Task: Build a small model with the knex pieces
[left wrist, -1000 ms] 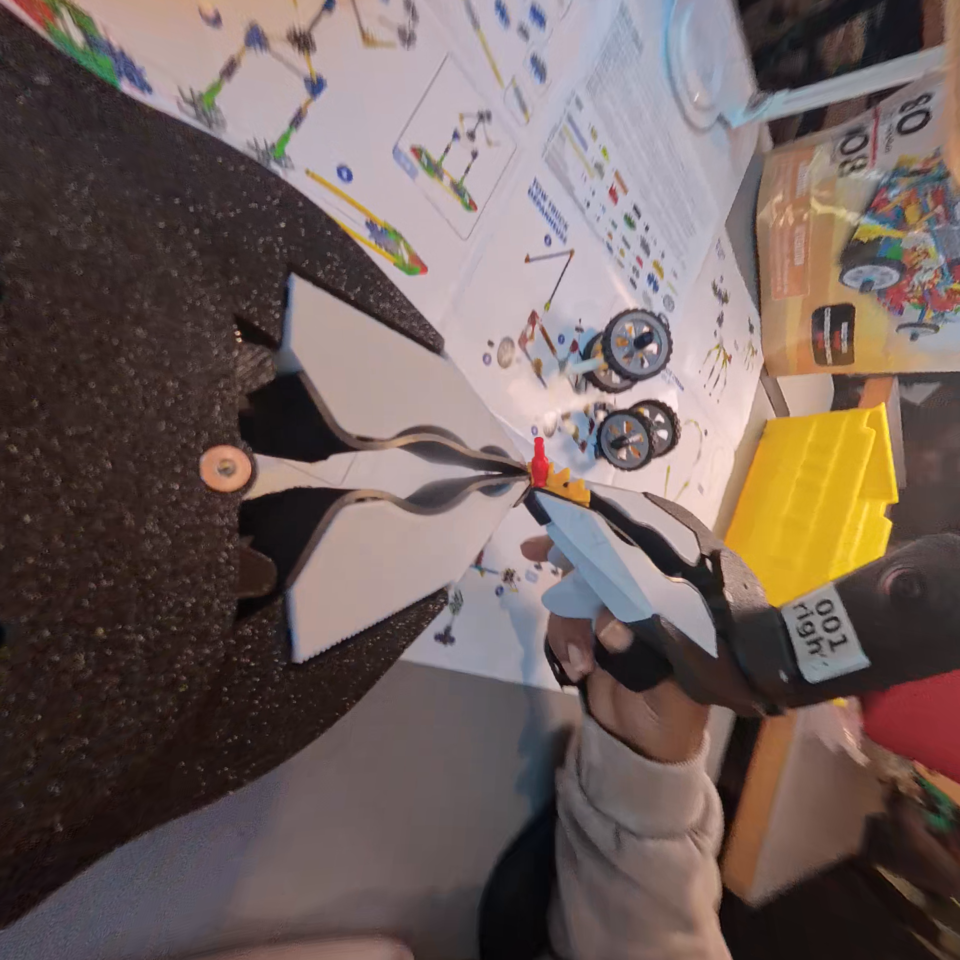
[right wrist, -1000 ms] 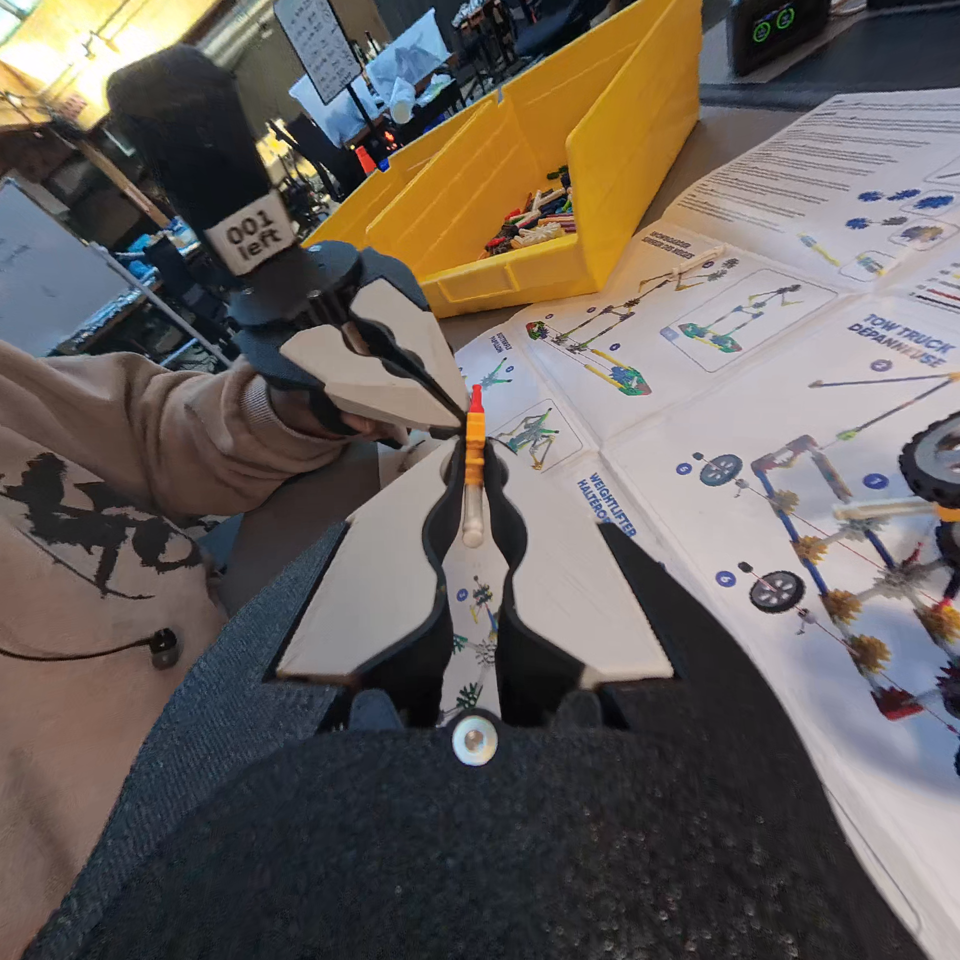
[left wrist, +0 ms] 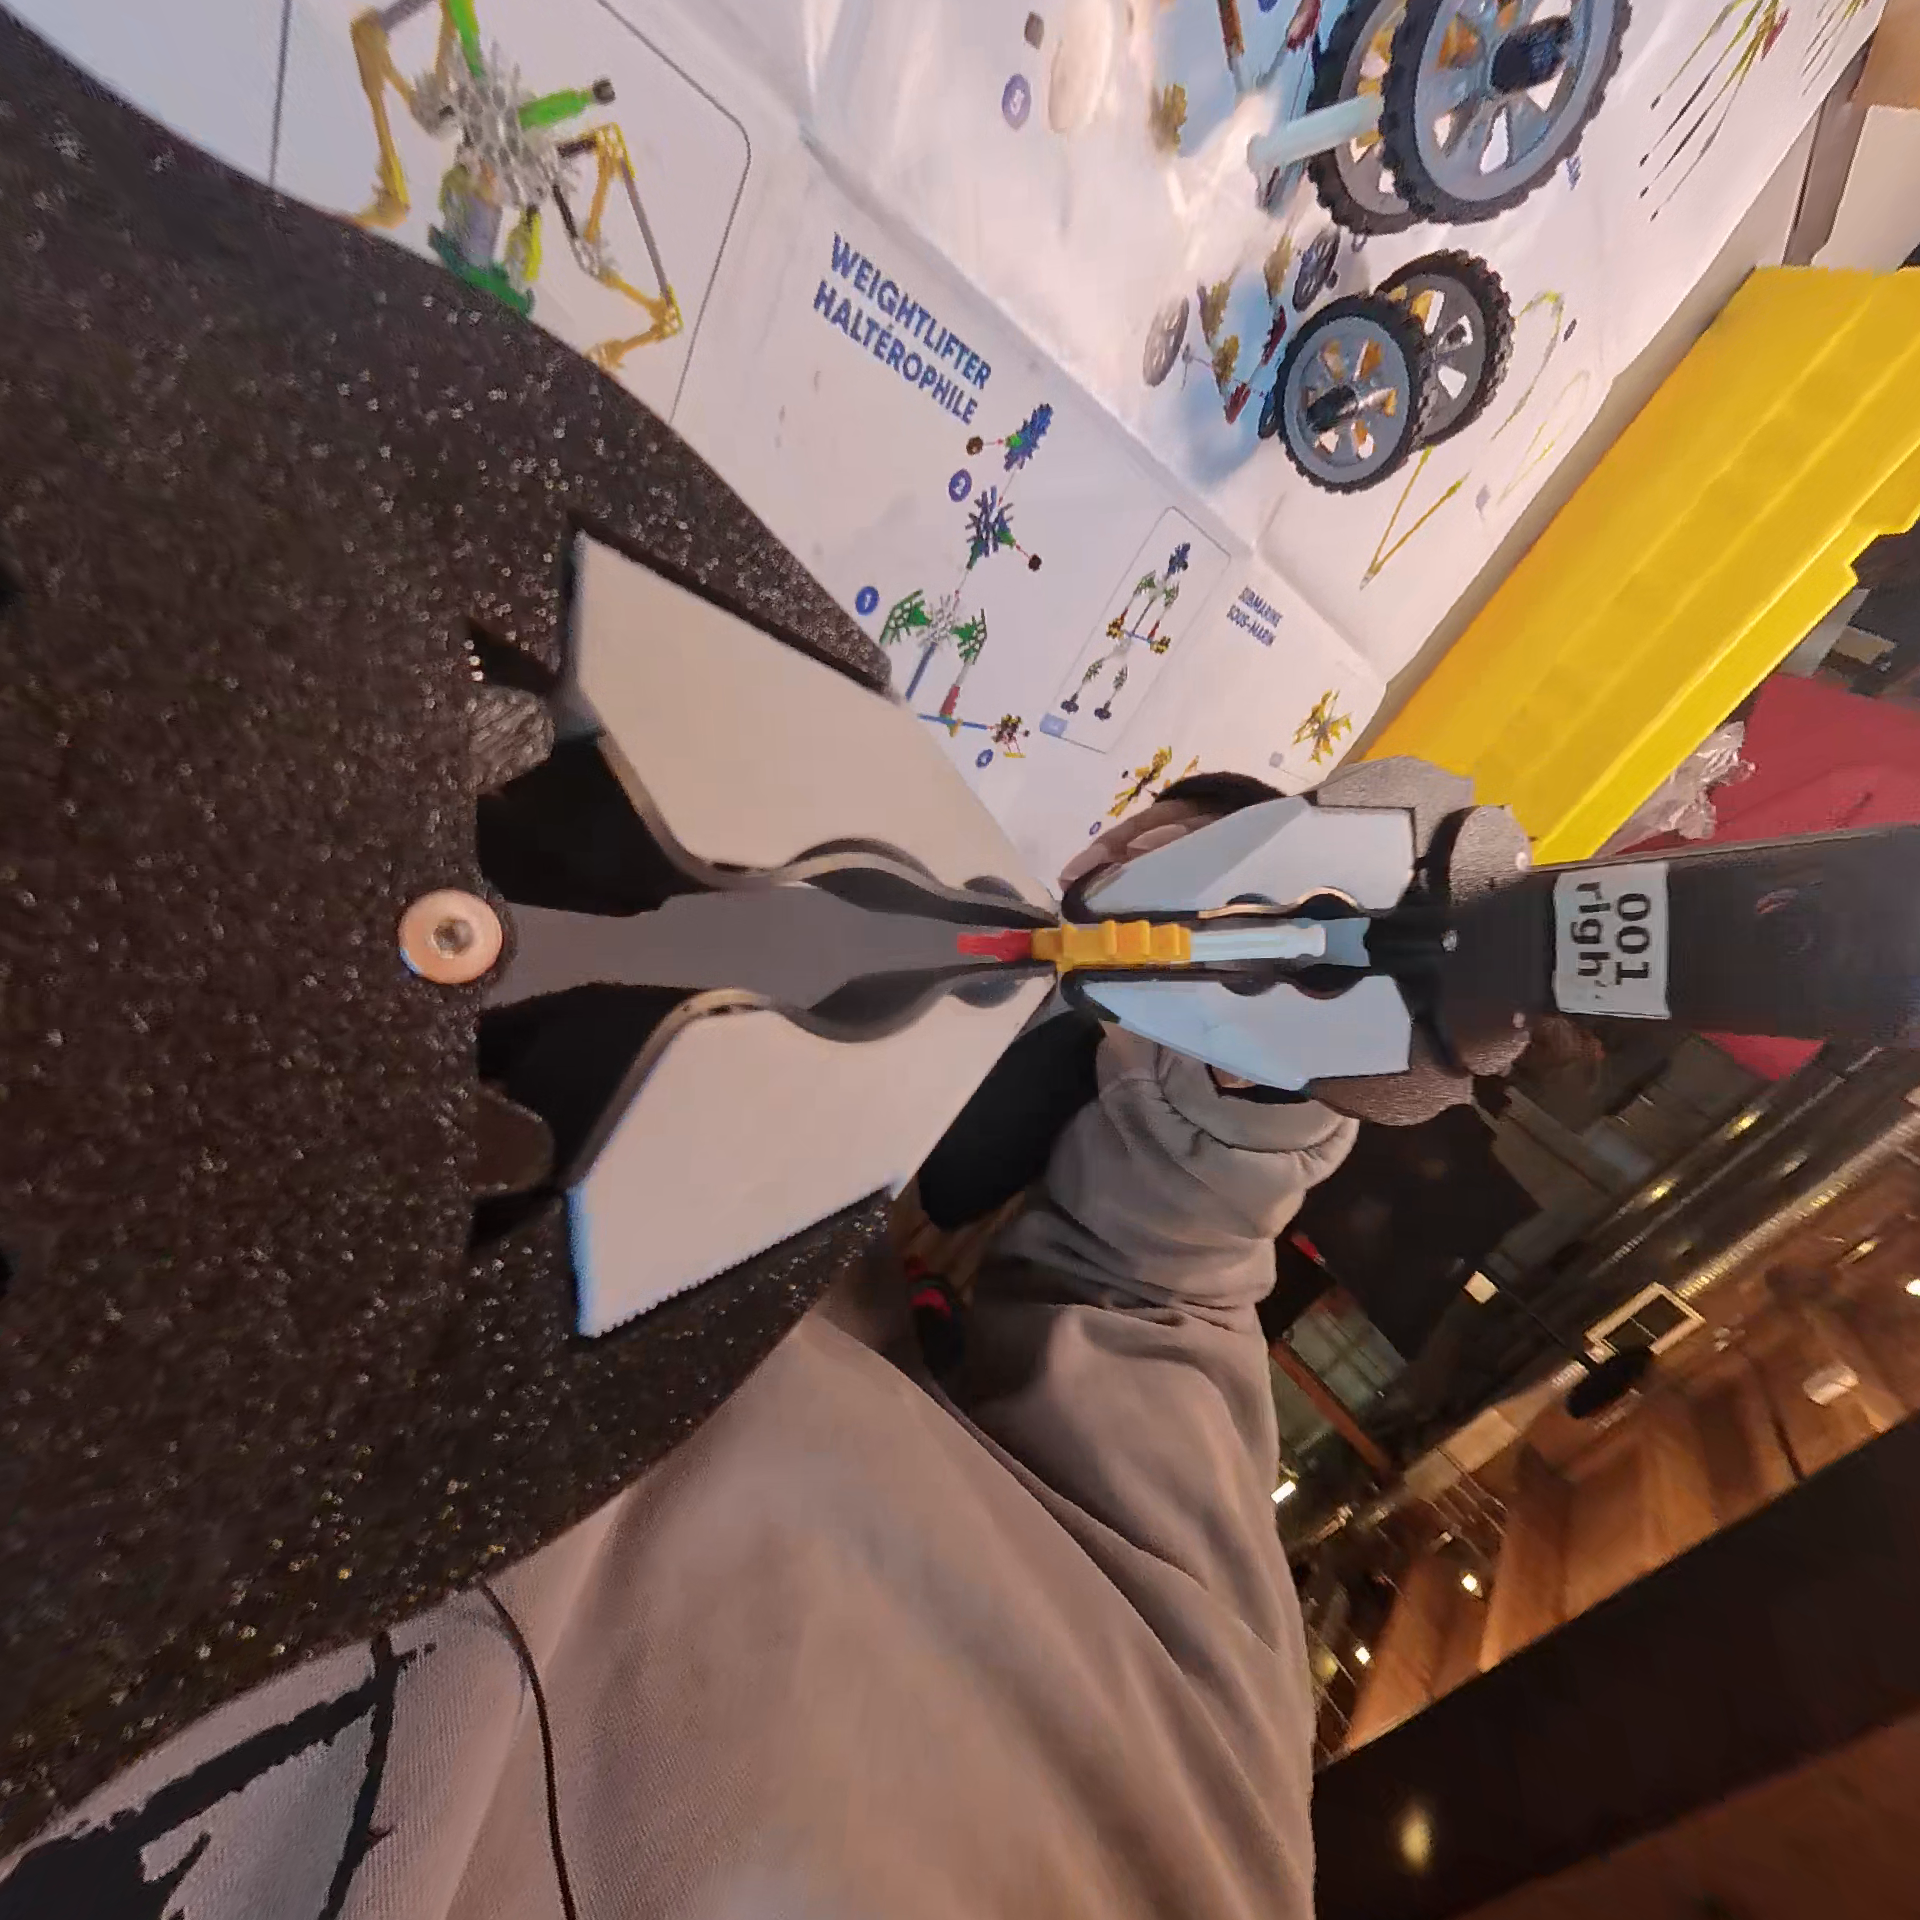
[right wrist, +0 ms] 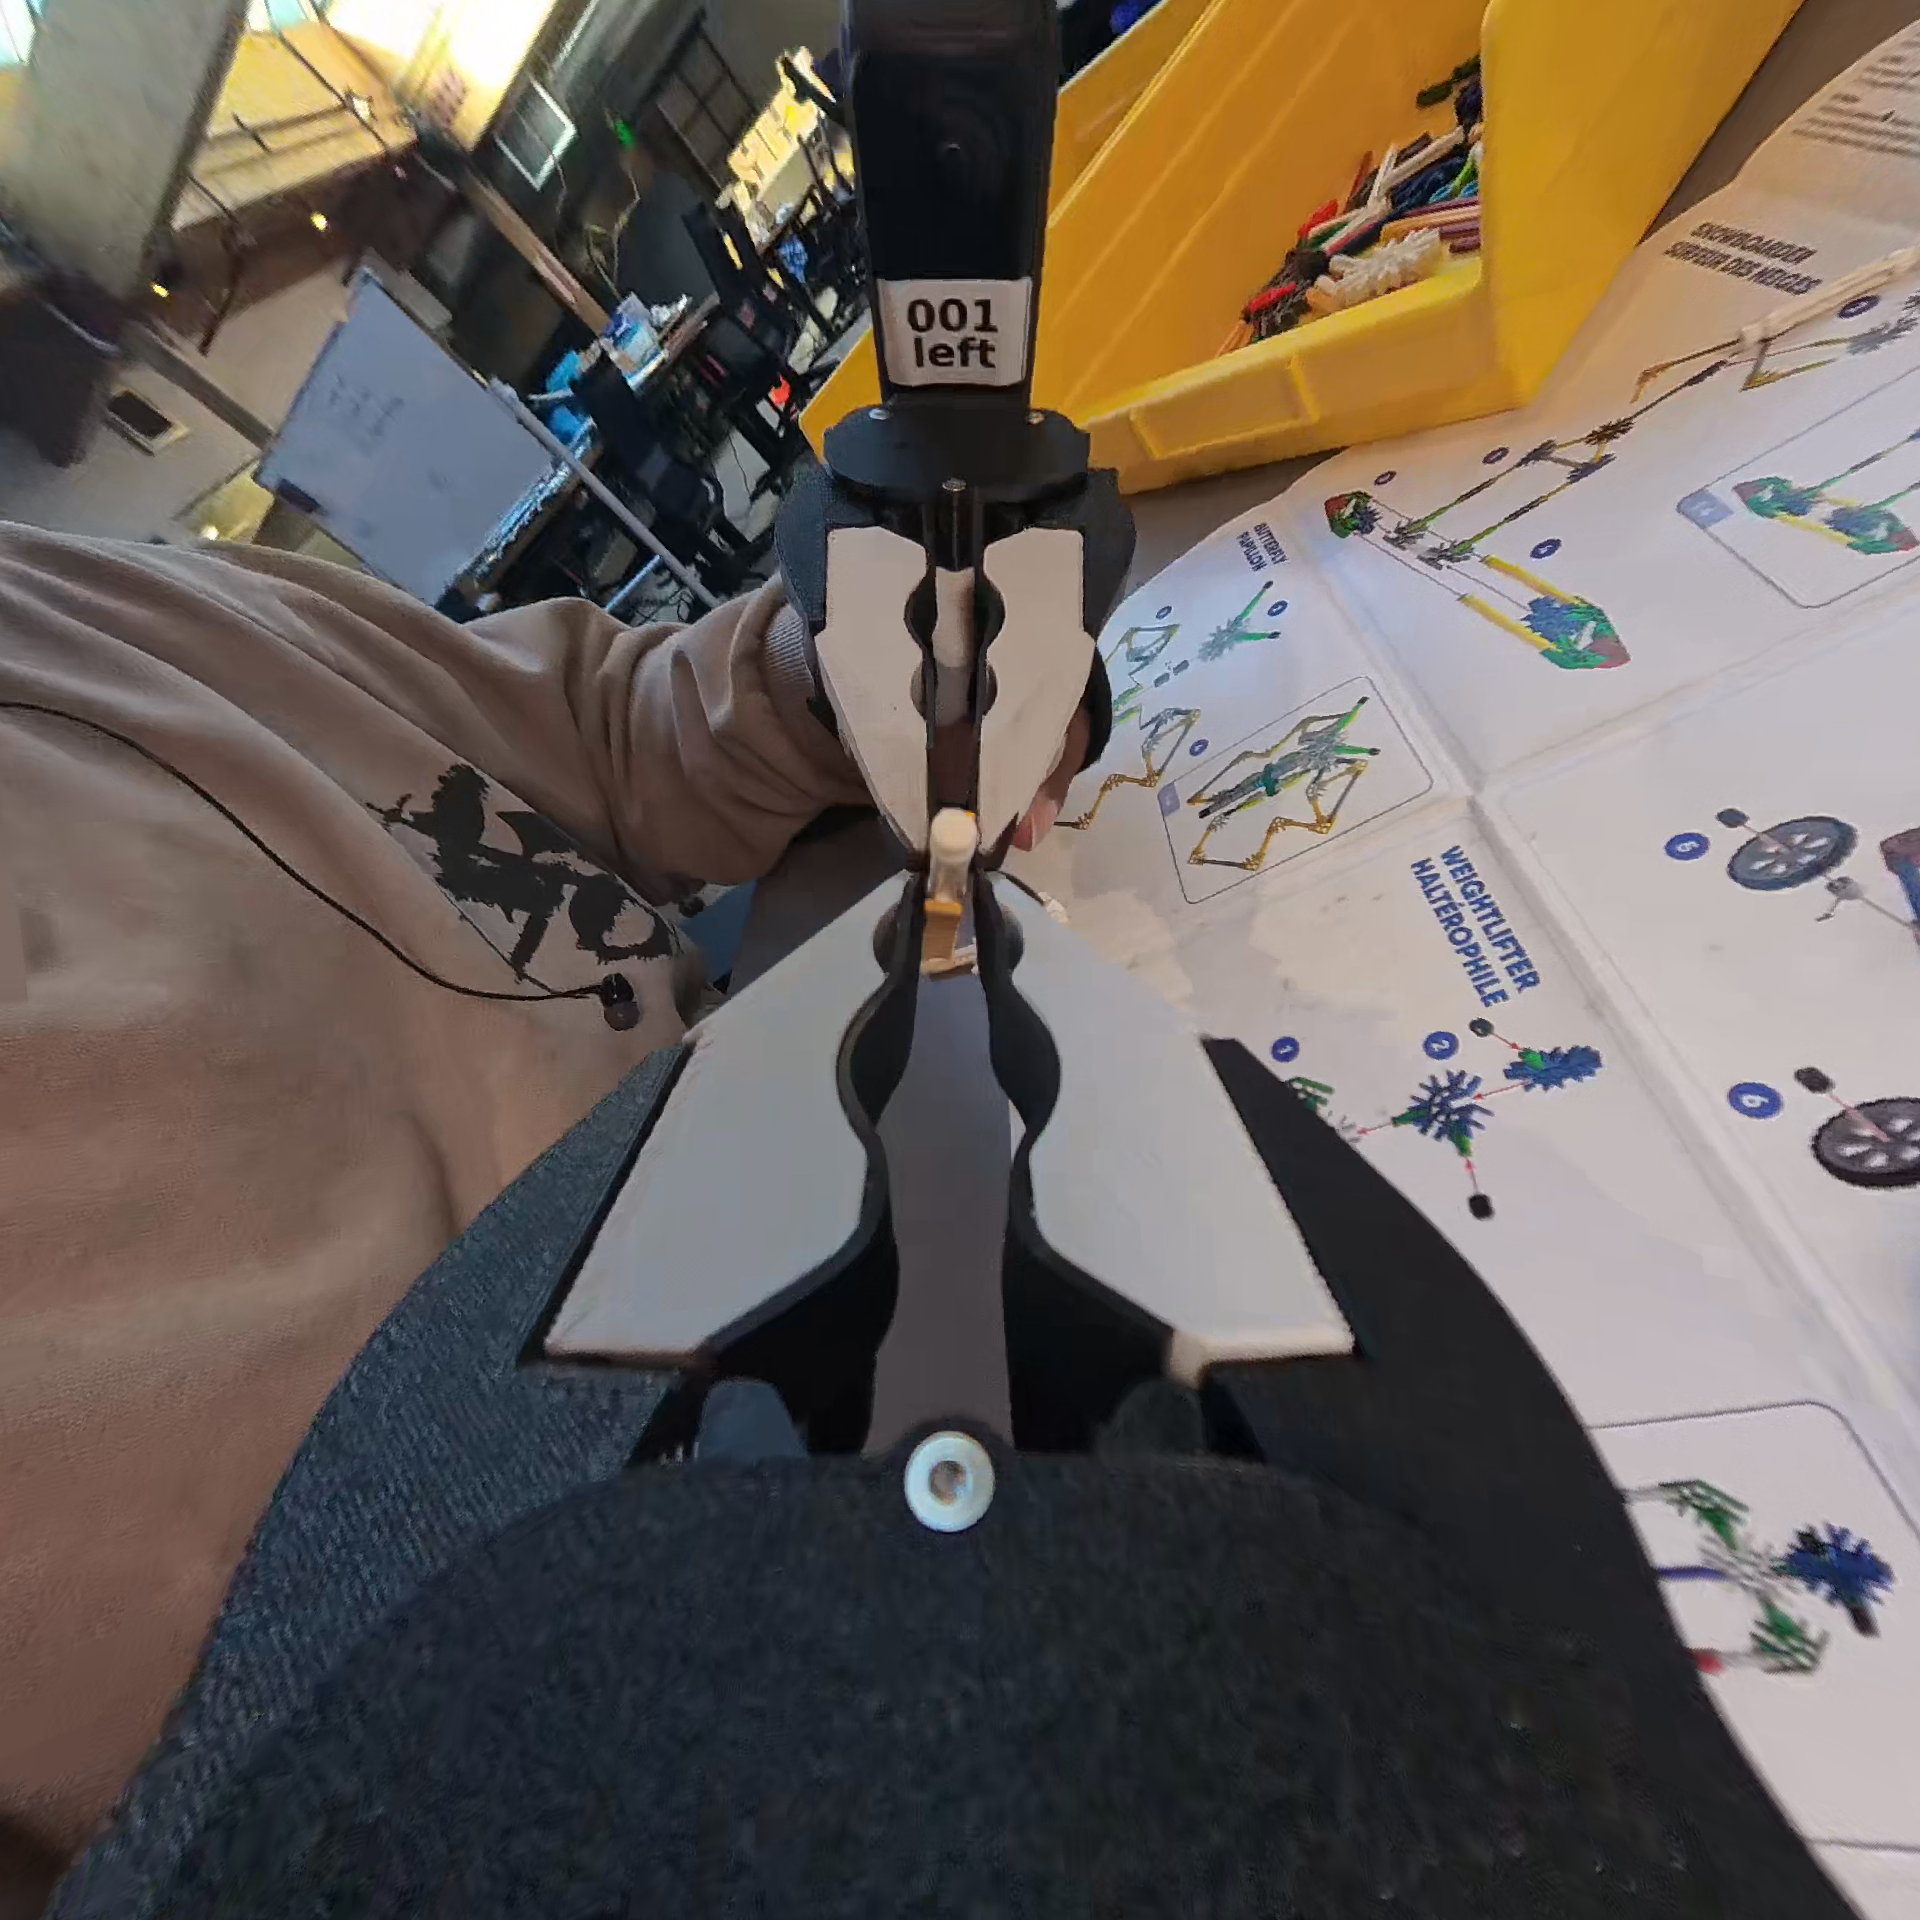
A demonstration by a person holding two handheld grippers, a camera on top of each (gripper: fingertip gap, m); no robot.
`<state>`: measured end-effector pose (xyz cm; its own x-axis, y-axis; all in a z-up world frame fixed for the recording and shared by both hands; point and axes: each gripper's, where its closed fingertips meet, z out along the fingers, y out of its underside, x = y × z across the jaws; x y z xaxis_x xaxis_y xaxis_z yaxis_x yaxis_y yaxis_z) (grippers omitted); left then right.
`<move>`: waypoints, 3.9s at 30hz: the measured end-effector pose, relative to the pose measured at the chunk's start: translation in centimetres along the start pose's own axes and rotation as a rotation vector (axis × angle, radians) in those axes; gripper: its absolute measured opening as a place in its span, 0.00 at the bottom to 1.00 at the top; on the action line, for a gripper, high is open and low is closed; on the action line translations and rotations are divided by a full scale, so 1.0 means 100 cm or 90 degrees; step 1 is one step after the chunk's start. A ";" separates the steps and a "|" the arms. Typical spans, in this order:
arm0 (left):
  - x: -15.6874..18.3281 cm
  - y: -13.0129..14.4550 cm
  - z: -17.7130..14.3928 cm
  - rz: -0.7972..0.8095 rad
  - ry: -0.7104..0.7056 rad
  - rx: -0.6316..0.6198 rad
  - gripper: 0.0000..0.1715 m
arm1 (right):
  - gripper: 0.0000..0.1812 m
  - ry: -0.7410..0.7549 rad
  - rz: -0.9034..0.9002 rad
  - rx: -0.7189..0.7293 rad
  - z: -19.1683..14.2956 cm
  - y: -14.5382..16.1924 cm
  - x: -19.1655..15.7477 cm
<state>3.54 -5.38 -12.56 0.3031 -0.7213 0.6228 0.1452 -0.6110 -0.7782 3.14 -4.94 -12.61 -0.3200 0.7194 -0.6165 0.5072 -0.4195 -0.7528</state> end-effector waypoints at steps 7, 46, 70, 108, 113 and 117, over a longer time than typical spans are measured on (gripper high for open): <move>0.000 0.001 0.008 -0.032 0.010 0.019 0.02 | 0.02 0.048 -0.019 0.040 -0.005 0.001 0.000; -0.035 0.067 0.036 0.274 -0.153 -0.319 0.02 | 0.04 0.294 -0.153 -0.484 -0.002 0.087 0.037; -0.033 0.069 0.028 0.330 -0.192 -0.312 0.04 | 0.02 0.364 -0.198 -0.270 0.002 0.081 0.033; -0.088 0.034 -0.010 0.352 -0.367 -0.279 0.11 | 0.13 0.436 -0.227 -0.253 -0.021 0.061 0.087; -0.074 0.047 -0.001 0.394 -0.321 -0.310 0.12 | 0.12 0.385 -0.348 -0.246 -0.008 0.057 0.066; -0.063 0.052 0.003 0.433 -0.303 -0.325 0.04 | 0.12 0.342 -0.420 -0.228 0.003 0.055 0.047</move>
<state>2.69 -3.86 -20.54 0.5365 -0.8336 -0.1317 -0.5936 -0.2619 -0.7609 4.18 -3.97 -19.72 -0.2635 0.9496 0.1699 0.5995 0.2992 -0.7423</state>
